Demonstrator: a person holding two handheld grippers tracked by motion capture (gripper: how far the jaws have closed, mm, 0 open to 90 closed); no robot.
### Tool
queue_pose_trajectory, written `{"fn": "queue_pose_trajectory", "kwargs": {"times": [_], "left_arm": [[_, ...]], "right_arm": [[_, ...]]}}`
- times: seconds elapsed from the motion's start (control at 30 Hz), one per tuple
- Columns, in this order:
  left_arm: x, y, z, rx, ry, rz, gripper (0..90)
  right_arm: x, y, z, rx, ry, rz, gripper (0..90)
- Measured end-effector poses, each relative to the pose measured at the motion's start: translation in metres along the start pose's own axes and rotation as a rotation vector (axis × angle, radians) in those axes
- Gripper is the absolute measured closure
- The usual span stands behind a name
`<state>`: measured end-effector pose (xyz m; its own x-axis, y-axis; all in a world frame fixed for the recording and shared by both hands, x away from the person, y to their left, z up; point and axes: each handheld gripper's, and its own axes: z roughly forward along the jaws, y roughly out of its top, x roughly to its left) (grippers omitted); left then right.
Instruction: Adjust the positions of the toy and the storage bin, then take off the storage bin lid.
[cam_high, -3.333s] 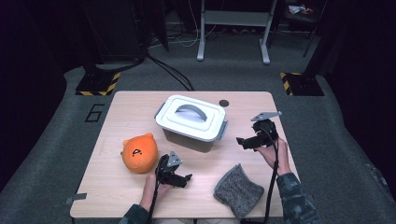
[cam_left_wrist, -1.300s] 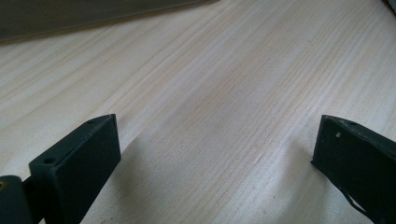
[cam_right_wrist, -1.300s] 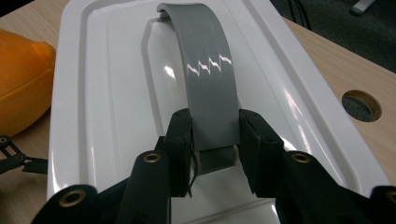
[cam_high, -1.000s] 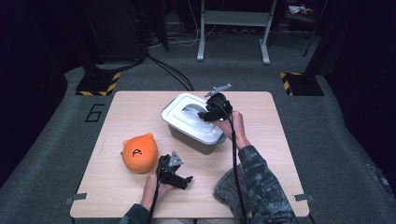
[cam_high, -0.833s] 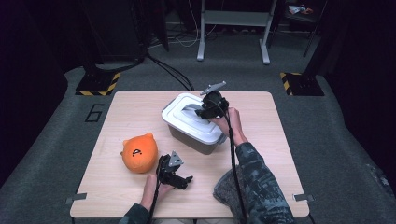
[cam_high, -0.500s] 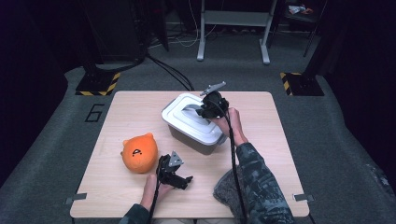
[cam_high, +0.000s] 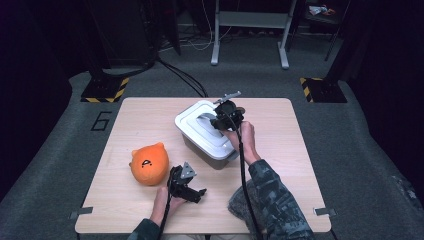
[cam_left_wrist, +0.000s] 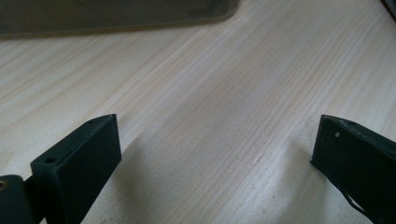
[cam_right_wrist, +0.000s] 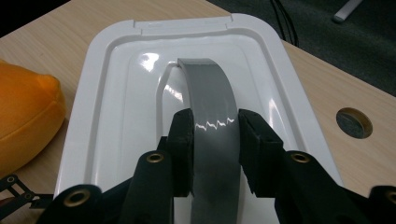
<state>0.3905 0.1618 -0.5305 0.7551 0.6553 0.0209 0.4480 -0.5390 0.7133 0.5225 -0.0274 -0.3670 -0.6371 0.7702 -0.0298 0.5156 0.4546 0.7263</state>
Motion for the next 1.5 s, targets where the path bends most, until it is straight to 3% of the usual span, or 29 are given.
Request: {"fn": "queue_pose_trajectory", "kwargs": {"times": [0.1,0.2,0.27,0.3,0.43,0.77,1.2,1.5], "left_arm": [[0.000,0.000,0.000,0.000,0.000,0.000,0.7],[0.000,0.000,0.000,0.000,0.000,0.000,0.7],[0.000,0.000,0.000,0.000,0.000,0.001,0.7],[0.000,0.000,0.000,0.000,0.000,0.001,0.7],[0.000,0.000,0.000,0.000,0.000,0.000,0.7],[0.000,0.000,0.000,0.000,-0.003,-0.004,0.7],[0.000,0.000,0.000,0.001,-0.004,-0.002,0.8],[0.000,0.000,0.000,0.005,-0.005,-0.002,0.8]], "right_arm": [[0.002,0.000,0.000,0.000,-0.008,0.013,65.6],[-0.002,0.001,0.004,0.002,0.031,0.004,57.2],[-0.002,0.001,0.006,0.005,0.044,0.003,57.2],[-0.004,0.001,0.007,0.007,0.046,-0.023,57.2],[-0.004,0.002,0.009,-0.010,0.039,-0.038,65.7],[-0.002,0.001,0.008,-0.024,0.034,-0.035,66.7],[-0.003,0.004,-0.007,-0.060,0.030,-0.030,66.7],[-0.006,0.005,-0.027,-0.080,0.020,-0.033,66.7]]}}
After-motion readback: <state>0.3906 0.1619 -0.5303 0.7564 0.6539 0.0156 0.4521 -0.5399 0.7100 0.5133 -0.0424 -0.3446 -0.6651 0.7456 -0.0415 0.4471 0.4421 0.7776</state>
